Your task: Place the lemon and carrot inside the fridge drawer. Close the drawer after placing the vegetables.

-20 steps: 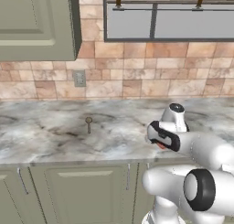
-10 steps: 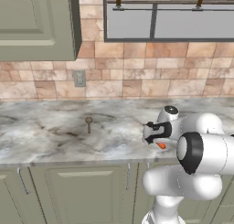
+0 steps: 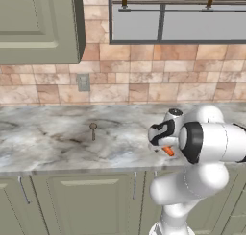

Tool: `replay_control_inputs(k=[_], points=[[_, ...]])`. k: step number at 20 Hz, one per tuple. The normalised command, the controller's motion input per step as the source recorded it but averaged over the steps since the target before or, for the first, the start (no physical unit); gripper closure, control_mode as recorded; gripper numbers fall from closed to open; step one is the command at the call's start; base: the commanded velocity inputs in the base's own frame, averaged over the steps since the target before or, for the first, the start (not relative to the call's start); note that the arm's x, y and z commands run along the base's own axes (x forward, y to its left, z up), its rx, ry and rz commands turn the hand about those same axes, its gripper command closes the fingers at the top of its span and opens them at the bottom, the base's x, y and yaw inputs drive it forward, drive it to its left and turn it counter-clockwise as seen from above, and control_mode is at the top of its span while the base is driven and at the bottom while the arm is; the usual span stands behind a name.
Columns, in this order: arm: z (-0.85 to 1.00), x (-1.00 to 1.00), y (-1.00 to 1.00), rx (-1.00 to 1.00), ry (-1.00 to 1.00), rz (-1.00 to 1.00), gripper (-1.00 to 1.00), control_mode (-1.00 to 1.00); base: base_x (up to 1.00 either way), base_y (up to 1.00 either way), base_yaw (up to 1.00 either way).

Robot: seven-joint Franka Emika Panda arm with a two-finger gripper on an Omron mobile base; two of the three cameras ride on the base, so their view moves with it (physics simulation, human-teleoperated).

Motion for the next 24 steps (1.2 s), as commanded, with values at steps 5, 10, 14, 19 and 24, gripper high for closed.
replay_control_inputs(k=[5, 10, 14, 19, 24], points=[[-0.18, 0.02, 0.00, 0.00, 0.00, 0.00, 1.00, -1.00, 0.00, 0.00, 0.00], [0.16, -0.06, 0.07, 0.00, -0.08, 0.00, 1.00, -1.00, 0.00, 0.00, 0.00], [0.95, -0.32, 0.00, 0.00, -0.21, 0.00, 1.00, -1.00, 0.00, 0.00, 0.00], [1.00, -0.48, 0.02, 0.00, -0.20, 0.00, 1.00, -1.00, 0.00, 0.00, 0.00], [1.00, -0.61, 0.08, 0.00, -0.21, 0.00, 1.00, -1.00, 0.00, 0.00, 0.00]])
